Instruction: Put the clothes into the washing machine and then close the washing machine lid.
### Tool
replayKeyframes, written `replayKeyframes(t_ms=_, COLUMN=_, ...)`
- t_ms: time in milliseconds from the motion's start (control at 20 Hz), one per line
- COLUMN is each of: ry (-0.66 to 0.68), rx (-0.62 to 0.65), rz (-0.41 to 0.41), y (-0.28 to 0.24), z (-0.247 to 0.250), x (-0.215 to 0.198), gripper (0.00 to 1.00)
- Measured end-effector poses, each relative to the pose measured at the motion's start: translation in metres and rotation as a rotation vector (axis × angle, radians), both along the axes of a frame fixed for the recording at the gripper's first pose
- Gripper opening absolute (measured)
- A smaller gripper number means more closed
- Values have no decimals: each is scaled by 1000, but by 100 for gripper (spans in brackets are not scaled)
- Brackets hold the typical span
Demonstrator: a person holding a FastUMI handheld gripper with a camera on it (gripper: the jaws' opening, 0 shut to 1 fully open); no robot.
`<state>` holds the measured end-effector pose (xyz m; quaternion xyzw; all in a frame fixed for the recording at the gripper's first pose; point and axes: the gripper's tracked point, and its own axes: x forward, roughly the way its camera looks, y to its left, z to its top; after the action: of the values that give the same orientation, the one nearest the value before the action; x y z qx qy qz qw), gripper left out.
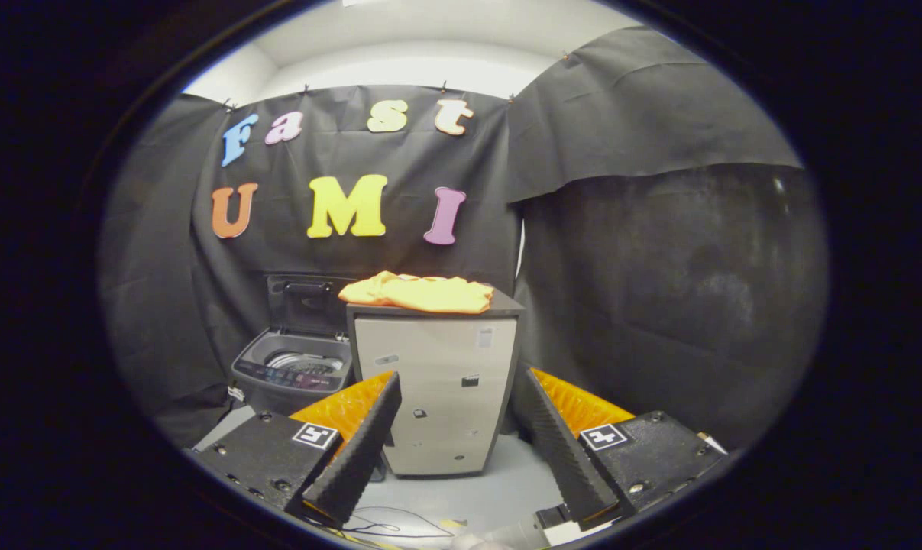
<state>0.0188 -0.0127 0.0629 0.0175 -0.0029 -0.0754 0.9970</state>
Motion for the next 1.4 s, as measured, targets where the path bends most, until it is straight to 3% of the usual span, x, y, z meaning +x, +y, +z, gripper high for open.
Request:
replayKeyframes(t_ms=300, ry=-27, rx=-22, rz=-32, y=-7, z=77, x=41, gripper=100)
replayKeyframes(t_ms=500, ry=-32, rx=-15, rz=2, y=-5, z=123, x=93, gripper=100)
replayKeyframes(t_ms=1000, ry=16, rx=3, rz=110, y=2, z=205, x=290, gripper=100)
replayKeyframes(t_ms=1400, ry=214, rx=-9, rz=194, y=20, z=184, x=444, gripper=100)
